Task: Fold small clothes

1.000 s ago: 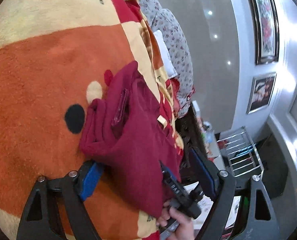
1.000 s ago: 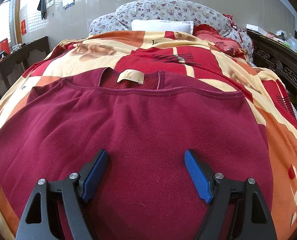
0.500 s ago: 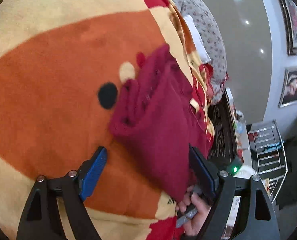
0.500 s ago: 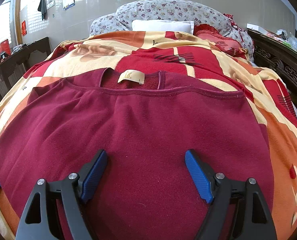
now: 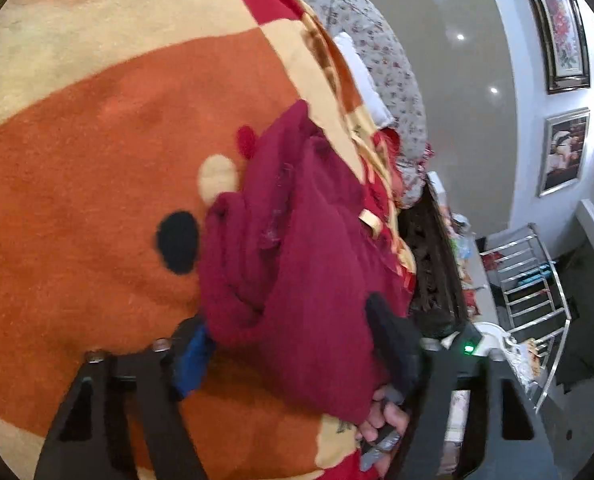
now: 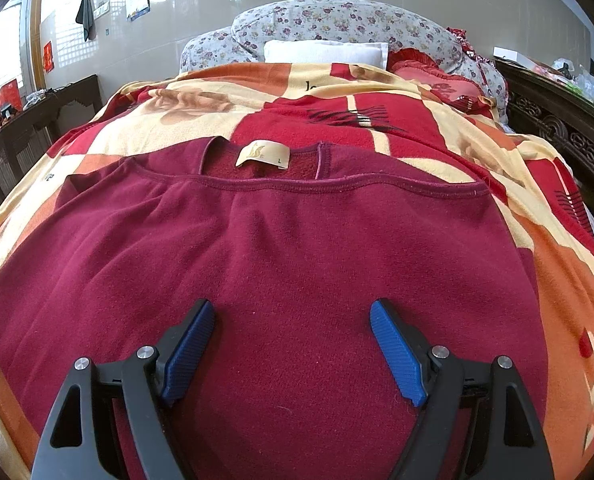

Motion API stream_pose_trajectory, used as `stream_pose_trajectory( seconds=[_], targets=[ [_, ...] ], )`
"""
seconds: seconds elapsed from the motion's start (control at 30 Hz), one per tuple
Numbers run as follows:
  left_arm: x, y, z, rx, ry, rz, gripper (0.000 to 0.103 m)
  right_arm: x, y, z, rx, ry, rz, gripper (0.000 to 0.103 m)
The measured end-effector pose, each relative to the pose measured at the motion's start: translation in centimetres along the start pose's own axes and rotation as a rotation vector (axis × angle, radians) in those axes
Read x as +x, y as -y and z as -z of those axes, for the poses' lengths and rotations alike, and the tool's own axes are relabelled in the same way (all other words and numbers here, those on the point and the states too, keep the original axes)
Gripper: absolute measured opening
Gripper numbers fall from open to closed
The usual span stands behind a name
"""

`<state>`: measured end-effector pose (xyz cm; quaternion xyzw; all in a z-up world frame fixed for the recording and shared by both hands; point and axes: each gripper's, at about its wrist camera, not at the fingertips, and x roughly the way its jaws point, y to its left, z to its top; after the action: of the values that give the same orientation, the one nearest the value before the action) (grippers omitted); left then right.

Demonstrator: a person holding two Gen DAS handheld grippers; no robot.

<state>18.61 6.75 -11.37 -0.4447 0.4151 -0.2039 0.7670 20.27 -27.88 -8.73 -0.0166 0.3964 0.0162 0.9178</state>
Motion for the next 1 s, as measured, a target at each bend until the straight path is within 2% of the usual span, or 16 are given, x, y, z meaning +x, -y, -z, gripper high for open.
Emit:
stream_pose_trajectory(
  seconds=[0.07, 0.13, 0.27, 0.4, 0.53, 0.6, 0.67, 0.73, 0.8, 0.87, 0.93, 1.0],
  targets=[
    [-0.1, -0.4, 0.1, 0.001, 0.015, -0.013, 0.051, 0.0, -0.1, 0.0, 0.0, 0.0, 0.0, 0.084],
    [-0.2, -0.7, 0.2, 0.002, 0.032, -0.055, 0.032, 0.0, 0.0, 0.0, 0.001, 0.0, -0.002, 0.084],
    [-0.4, 0.0, 0.9, 0.085, 0.088, -0.124, 0.029, 0.0, 0.0, 0.0, 0.002, 0.001, -0.003, 0.084],
    [-0.8, 2.0, 2.4, 0.229, 0.191, -0.221, 0.021, 0.0, 0.0, -0.1, 0.003, -0.004, -0.006, 0.085],
    [-1.1, 4.1, 3.8, 0.359, 0.271, -0.277, 0.017, -1.3, -1.1, -2.1, -0.035, -0.074, -0.012, 0.085],
    [-1.3, 4.6, 4.2, 0.391, 0.291, -0.275, 0.016, -3.0, -2.0, -4.2, 0.007, -0.038, -0.111, 0.085],
    [-1.5, 5.0, 4.6, 0.419, 0.302, -0.268, 0.016, -3.8, -3.3, -6.6, 0.064, -0.036, -0.284, 0.086],
    [-1.7, 5.6, 5.0, 0.46, 0.312, -0.251, 0.016, -2.5, -5.4, -9.4, 0.112, -0.102, -0.492, 0.086],
    [-1.5, 6.2, 5.5, 0.501, 0.309, -0.249, 0.016, -0.4, -7.4, -11.0, 0.136, -0.184, -0.596, 0.086],
    [-1.2, 6.9, 6.1, 0.542, 0.304, -0.262, 0.015, 2.5, -9.2, -12.6, 0.182, -0.263, -0.655, 0.086],
    [-0.8, 7.4, 6.5, 0.575, 0.296, -0.273, 0.015, 4.6, -10.3, -13.4, 0.231, -0.317, -0.678, 0.086],
    [-0.6, 8.1, 7.1, 0.612, 0.296, -0.289, 0.015, 6.7, -11.8, -14.2, 0.255, -0.387, -0.651, 0.086]
  ],
)
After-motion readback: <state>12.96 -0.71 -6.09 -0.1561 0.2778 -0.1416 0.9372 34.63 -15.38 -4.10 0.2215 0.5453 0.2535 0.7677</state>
